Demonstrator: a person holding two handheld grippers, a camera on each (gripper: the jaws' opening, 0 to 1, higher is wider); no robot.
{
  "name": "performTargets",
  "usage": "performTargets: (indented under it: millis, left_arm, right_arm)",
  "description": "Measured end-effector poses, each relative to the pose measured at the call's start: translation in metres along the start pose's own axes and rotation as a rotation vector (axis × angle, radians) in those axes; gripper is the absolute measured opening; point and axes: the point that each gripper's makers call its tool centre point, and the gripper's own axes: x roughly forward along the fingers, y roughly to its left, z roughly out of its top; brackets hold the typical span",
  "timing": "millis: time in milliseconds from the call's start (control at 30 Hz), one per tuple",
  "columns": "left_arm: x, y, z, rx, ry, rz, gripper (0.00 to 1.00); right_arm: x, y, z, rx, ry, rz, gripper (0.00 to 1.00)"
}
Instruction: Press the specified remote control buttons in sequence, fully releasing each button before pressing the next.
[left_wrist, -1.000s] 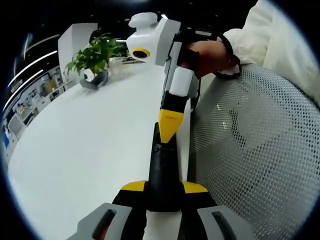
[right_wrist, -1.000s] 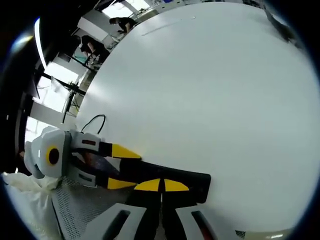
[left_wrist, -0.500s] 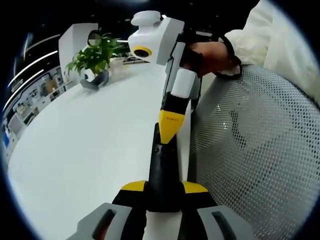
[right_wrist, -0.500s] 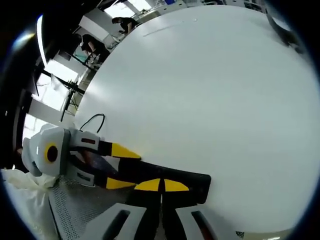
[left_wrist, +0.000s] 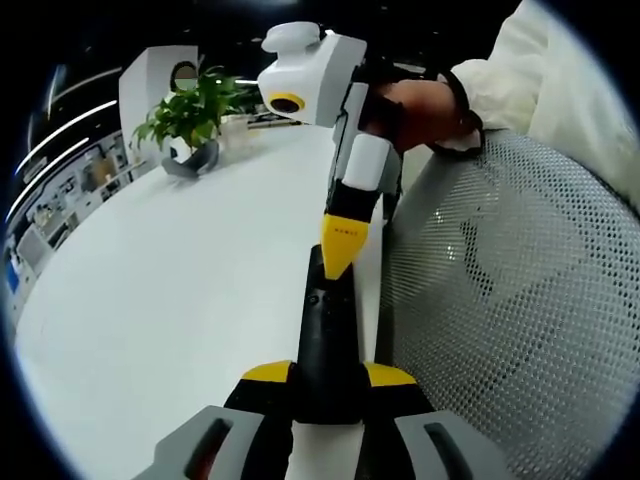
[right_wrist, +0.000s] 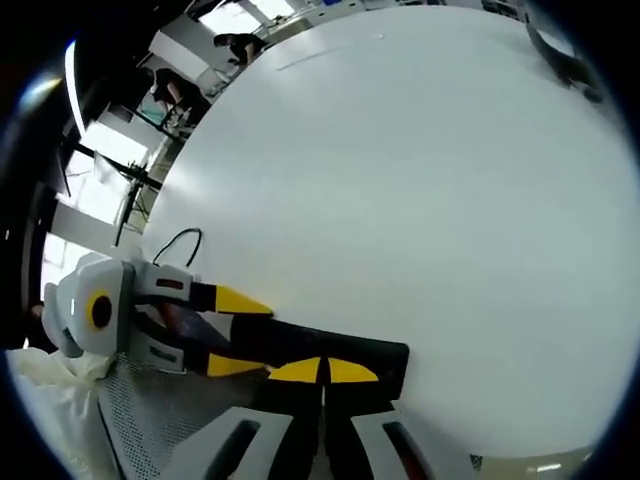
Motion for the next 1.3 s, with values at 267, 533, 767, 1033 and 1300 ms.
performTargets:
  millis: [267, 533, 767, 1033, 1300]
  left_arm:
    - [0.0003, -0.0002, -0.0001, 0.000, -0.001, 0.000, 0.25]
    - [0.0001, -0.0007, -0.0001, 0.000, -0.002, -0.001, 0.25]
    - [0.0008, -0.0016, 0.0006, 0.000, -0.003, -0.002, 0.25]
    - [0.0013, -0.0030, 0.0023, 0.004, 0.000, 0.000, 0.25]
    - [0.0025, -0.0037, 0.0032, 0.008, 0.012, 0.002, 0.24]
  right_arm:
    - [0.0000, -0.0001, -0.0005, 0.010, -0.002, -0.006, 0.00]
    - [0.0016, 0.0015, -0.0019, -0.046, 0.006, -0.026, 0.00]
    - [0.0023, 0.0012, -0.0031, -0.120, 0.000, -0.058, 0.00]
    - [0.0007, -0.0002, -0.0031, -0.112, -0.001, -0.063, 0.00]
    - [-0.0004, 0.0017, -0.0024, -0.053, 0.000, -0.031, 0.00]
